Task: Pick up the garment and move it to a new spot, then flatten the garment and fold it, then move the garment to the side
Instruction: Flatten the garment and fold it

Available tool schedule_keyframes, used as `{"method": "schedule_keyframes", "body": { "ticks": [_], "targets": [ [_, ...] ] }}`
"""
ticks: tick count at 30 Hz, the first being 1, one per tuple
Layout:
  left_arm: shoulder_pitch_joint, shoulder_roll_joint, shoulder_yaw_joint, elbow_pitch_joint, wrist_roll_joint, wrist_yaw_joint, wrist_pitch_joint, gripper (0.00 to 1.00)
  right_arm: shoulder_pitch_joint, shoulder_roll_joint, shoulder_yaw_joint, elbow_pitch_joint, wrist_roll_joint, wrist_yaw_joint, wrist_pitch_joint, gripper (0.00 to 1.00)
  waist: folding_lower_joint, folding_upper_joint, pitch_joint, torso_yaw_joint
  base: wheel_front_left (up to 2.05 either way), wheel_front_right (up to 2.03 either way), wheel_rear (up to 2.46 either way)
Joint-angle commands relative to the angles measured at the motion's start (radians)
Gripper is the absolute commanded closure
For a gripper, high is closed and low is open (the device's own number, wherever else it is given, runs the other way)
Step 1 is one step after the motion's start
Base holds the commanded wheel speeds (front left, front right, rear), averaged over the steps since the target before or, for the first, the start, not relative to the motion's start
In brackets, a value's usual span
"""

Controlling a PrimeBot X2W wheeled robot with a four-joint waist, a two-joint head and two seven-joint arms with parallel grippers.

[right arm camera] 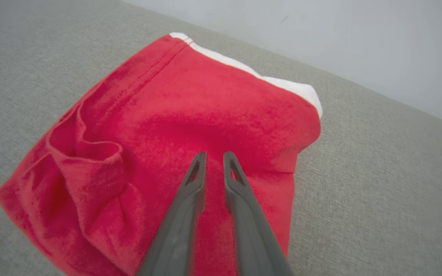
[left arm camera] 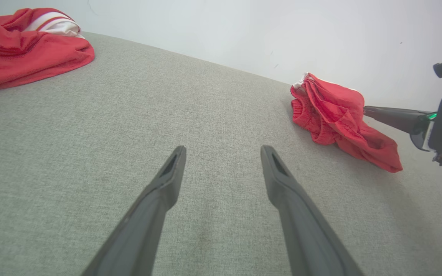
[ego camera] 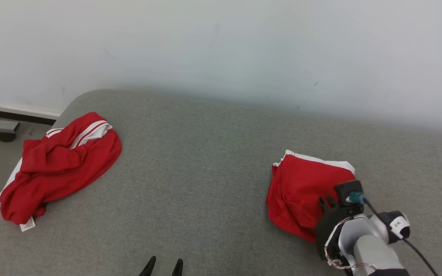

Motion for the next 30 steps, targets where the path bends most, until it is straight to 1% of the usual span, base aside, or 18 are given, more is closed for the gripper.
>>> {"method": "schedule_keyframes", "body": {
  "ticks": [1,2,3,7,11,12,13,16,17,18,19,23,25,30],
  "targets": [
    [-0.010,0.000,0.001,0.000,-0.004,0.000,-0.004,0.00,0.013,0.011,0.000,0.006,-0.019,-0.002,-0.004,0.96,0.0000,-0.0001,0.011,0.013,0.00,0.00,0.00],
    [-0.010,0.000,0.002,0.001,-0.005,0.000,-0.004,0.00,0.016,0.012,0.005,0.011,-0.036,-0.002,-0.010,1.00,0.0000,-0.0001,0.013,0.017,0.00,0.00,0.00],
    [-0.011,0.001,0.002,0.003,-0.005,0.000,-0.004,0.00,0.021,0.013,0.021,0.018,-0.039,-0.002,-0.015,1.00,0.0000,-0.0001,0.015,0.022,0.00,0.00,0.00],
    [-0.016,0.004,0.005,0.009,-0.011,-0.001,-0.004,0.00,0.031,0.015,0.190,0.028,0.104,-0.002,-0.042,1.00,0.0000,-0.0001,0.017,0.033,0.00,0.00,0.00],
    [-0.014,0.002,0.003,0.017,-0.014,-0.004,-0.005,0.00,0.059,0.014,0.336,0.000,0.224,-0.002,-0.038,1.00,0.0000,-0.0001,0.009,0.036,0.00,0.00,0.00],
    [-0.013,0.001,0.003,0.019,-0.014,-0.006,-0.005,0.00,0.067,0.014,0.366,-0.013,0.253,-0.002,-0.037,1.00,0.0000,-0.0001,0.007,0.036,0.00,0.00,0.00],
    [-0.013,0.001,0.003,0.019,-0.014,-0.006,-0.005,0.00,0.067,0.014,0.366,-0.013,0.253,-0.002,-0.037,1.00,0.0000,-0.0001,0.007,0.036,0.00,0.00,0.00],
    [-0.008,-0.001,0.007,0.018,-0.015,-0.001,-0.006,0.00,0.090,0.014,0.435,-0.055,0.328,-0.002,-0.031,1.00,0.0000,-0.0001,-0.002,0.028,0.00,0.00,0.00],
    [-0.006,-0.001,0.010,0.016,-0.014,0.002,-0.006,0.00,0.095,0.013,0.443,-0.069,0.344,-0.002,-0.035,0.95,0.0000,-0.0001,-0.006,0.024,0.00,0.00,0.00],
    [-0.003,0.000,0.013,0.013,-0.012,0.006,-0.006,0.00,0.102,0.013,0.446,-0.088,0.358,-0.002,-0.043,0.58,0.0000,-0.0001,-0.010,0.019,0.00,0.00,0.00],
    [0.001,0.001,0.020,0.011,-0.012,0.008,-0.007,0.00,0.111,0.014,0.443,-0.105,0.374,-0.002,-0.049,0.00,0.0000,-0.0001,-0.015,0.012,0.00,0.00,0.00],
    [0.013,0.006,0.059,-0.003,0.009,0.031,-0.006,0.00,0.156,0.013,0.365,-0.189,0.385,-0.002,-0.104,0.00,0.0000,-0.0001,-0.035,-0.026,0.00,0.00,0.00],
    [0.037,0.006,0.111,-0.039,0.049,0.052,-0.007,0.00,0.208,0.014,0.283,-0.267,0.364,-0.002,-0.153,0.00,0.0000,-0.0001,-0.050,-0.067,0.00,0.00,0.00],
    [0.072,-0.008,0.219,-0.118,0.129,0.061,-0.007,0.00,0.325,0.014,0.113,-0.407,0.345,-0.002,-0.205,0.00,0.0000,-0.0001,-0.067,-0.134,0.00,0.00,0.00]
  ]
}}
